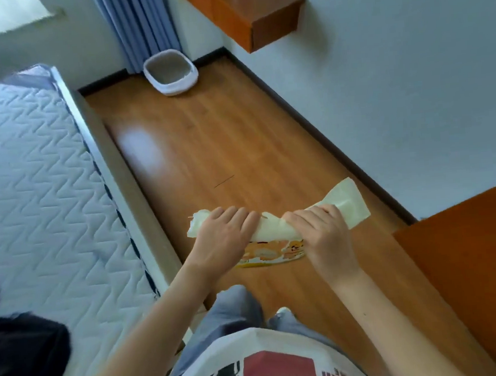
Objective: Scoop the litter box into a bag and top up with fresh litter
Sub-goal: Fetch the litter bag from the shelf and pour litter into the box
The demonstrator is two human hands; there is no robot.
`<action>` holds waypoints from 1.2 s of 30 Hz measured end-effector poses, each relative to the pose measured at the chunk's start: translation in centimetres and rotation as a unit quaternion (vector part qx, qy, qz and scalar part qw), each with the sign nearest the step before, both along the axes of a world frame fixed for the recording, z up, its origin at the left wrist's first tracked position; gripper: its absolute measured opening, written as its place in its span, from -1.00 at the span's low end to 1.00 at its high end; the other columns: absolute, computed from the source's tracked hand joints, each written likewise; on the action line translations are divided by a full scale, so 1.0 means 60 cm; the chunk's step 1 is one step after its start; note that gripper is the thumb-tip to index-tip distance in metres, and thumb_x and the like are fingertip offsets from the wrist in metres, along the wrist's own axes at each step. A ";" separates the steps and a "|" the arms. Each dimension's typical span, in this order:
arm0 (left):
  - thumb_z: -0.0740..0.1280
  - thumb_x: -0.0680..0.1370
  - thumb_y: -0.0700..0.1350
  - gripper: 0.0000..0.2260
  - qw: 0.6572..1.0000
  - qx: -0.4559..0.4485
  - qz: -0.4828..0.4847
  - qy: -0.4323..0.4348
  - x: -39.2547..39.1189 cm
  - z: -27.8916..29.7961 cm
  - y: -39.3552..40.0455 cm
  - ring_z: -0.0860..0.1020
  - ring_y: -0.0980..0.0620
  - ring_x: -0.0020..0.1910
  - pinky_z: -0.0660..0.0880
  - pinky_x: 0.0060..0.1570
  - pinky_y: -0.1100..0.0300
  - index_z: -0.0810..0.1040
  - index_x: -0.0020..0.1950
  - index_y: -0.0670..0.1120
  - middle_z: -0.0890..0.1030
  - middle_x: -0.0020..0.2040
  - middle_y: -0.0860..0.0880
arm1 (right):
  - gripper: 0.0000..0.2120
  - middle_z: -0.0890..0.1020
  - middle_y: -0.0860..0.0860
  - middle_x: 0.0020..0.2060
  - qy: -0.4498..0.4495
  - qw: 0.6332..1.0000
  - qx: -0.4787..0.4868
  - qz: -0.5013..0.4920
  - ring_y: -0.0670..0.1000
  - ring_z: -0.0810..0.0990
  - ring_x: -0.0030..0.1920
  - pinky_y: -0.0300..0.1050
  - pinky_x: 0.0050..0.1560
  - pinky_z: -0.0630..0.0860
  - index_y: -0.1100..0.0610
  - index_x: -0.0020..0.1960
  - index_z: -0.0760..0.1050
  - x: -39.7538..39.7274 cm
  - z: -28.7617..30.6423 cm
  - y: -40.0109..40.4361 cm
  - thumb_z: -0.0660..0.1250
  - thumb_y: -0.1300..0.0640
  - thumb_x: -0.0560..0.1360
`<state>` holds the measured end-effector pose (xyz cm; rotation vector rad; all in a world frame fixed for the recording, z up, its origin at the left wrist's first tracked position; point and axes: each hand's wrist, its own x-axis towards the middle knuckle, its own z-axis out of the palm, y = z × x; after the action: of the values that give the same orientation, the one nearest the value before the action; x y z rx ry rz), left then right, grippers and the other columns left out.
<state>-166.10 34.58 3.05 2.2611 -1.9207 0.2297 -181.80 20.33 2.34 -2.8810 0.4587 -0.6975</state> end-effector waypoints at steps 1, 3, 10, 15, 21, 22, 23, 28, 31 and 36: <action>0.49 0.28 -0.19 -0.60 1.000 0.002 0.019 -0.001 0.011 0.001 -0.008 0.54 -0.04 -0.25 0.44 -0.26 0.12 0.45 0.06 -0.11 0.58 -0.17 -0.03 | -0.83 0.66 -0.01 -0.16 -0.008 1.000 -0.003 0.015 0.04 0.60 -0.17 -0.06 -0.09 0.45 0.16 0.02 0.60 0.018 0.001 -0.015 0.42 0.25 0.43; 0.52 0.25 -0.19 -0.55 0.999 0.000 0.050 -0.008 0.038 0.002 -0.023 0.53 -0.04 -0.25 0.44 -0.26 0.13 0.44 0.07 -0.11 0.57 -0.17 -0.02 | -0.84 0.66 -0.01 -0.18 -0.020 0.999 -0.003 0.043 0.04 0.59 -0.19 -0.07 -0.12 0.42 0.16 0.02 0.61 0.058 0.001 -0.043 0.33 0.26 0.47; 0.43 0.26 -0.30 -0.61 0.993 -0.042 0.109 -0.022 0.179 -0.019 -0.066 0.49 -0.04 -0.34 0.45 -0.34 0.11 0.43 0.02 -0.12 0.54 -0.26 -0.02 | -0.69 0.67 -0.01 -0.17 -0.003 0.994 0.001 0.109 0.03 0.60 -0.20 -0.07 -0.10 0.45 0.16 0.04 0.61 0.233 -0.018 -0.114 0.51 0.33 0.32; 0.56 0.23 -0.19 -0.49 0.991 -0.030 0.134 -0.005 0.317 -0.043 -0.093 0.53 -0.01 -0.29 0.47 -0.28 0.13 0.41 0.08 -0.10 0.59 -0.18 -0.02 | -0.72 0.69 0.02 -0.16 0.004 0.989 -0.003 0.145 0.03 0.63 -0.18 -0.11 -0.08 0.46 0.17 0.04 0.63 0.387 -0.034 -0.153 0.50 0.17 0.33; 0.59 0.20 -0.11 -0.46 0.988 -0.026 0.150 -0.005 0.484 -0.035 -0.131 0.52 -0.01 -0.30 0.44 -0.29 0.14 0.43 0.06 -0.09 0.58 -0.19 -0.02 | -0.63 0.69 0.01 -0.18 0.009 0.987 -0.013 0.159 0.03 0.64 -0.20 -0.07 -0.12 0.52 0.17 0.01 0.64 0.567 -0.024 -0.199 0.60 0.17 0.23; 0.60 0.20 -0.09 -0.47 0.988 -0.026 0.153 -0.007 0.511 -0.031 -0.139 0.52 -0.02 -0.30 0.44 -0.29 0.14 0.44 0.06 -0.09 0.57 -0.19 -0.02 | -0.63 0.69 0.02 -0.18 0.009 0.987 -0.013 0.160 0.04 0.64 -0.20 -0.07 -0.11 0.52 0.17 0.01 0.64 0.594 -0.021 -0.207 0.60 0.16 0.24; 0.60 0.19 -0.08 -0.47 0.988 -0.027 0.155 -0.008 0.535 -0.028 -0.147 0.52 -0.02 -0.29 0.44 -0.30 0.13 0.45 0.05 -0.09 0.57 -0.19 -0.02 | -0.63 0.69 0.02 -0.18 0.008 0.987 -0.013 0.161 0.04 0.65 -0.19 -0.06 -0.09 0.53 0.17 0.01 0.64 0.620 -0.017 -0.215 0.59 0.15 0.24; 0.58 0.22 -0.11 -0.51 0.983 -0.035 0.181 -0.018 0.658 -0.026 -0.192 0.51 -0.03 -0.30 0.42 -0.30 0.11 0.42 0.04 -0.09 0.55 -0.22 -0.03 | -0.57 0.70 0.05 -0.18 -0.005 0.982 -0.037 0.184 0.06 0.67 -0.17 -0.02 -0.05 0.57 0.19 -0.01 0.65 0.754 -0.003 -0.265 0.64 0.12 0.17; 0.49 0.29 -0.19 -0.62 0.979 -0.044 0.199 -0.021 0.738 -0.033 -0.225 0.49 -0.04 -0.33 0.40 -0.32 0.12 0.43 0.02 -0.11 0.54 -0.24 -0.03 | -0.59 0.68 0.04 -0.19 0.006 0.979 -0.033 0.201 0.06 0.65 -0.20 -0.04 -0.12 0.58 0.18 0.00 0.63 0.846 -0.013 -0.305 0.61 0.05 0.22; 0.51 0.27 -0.24 -0.62 0.971 -0.003 0.240 0.017 0.883 -0.050 -0.296 0.51 -0.02 -0.31 0.44 -0.30 0.14 0.51 0.04 -0.12 0.58 -0.20 -0.03 | -0.64 0.68 0.01 -0.21 0.003 0.971 -0.022 0.240 0.02 0.63 -0.24 -0.08 -0.16 0.56 0.15 0.00 0.63 1.015 -0.049 -0.389 0.59 0.03 0.28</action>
<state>-113.14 16.84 0.04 2.6707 -1.3234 0.2500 -120.88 -3.03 -0.59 -2.8590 -0.2556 -0.6165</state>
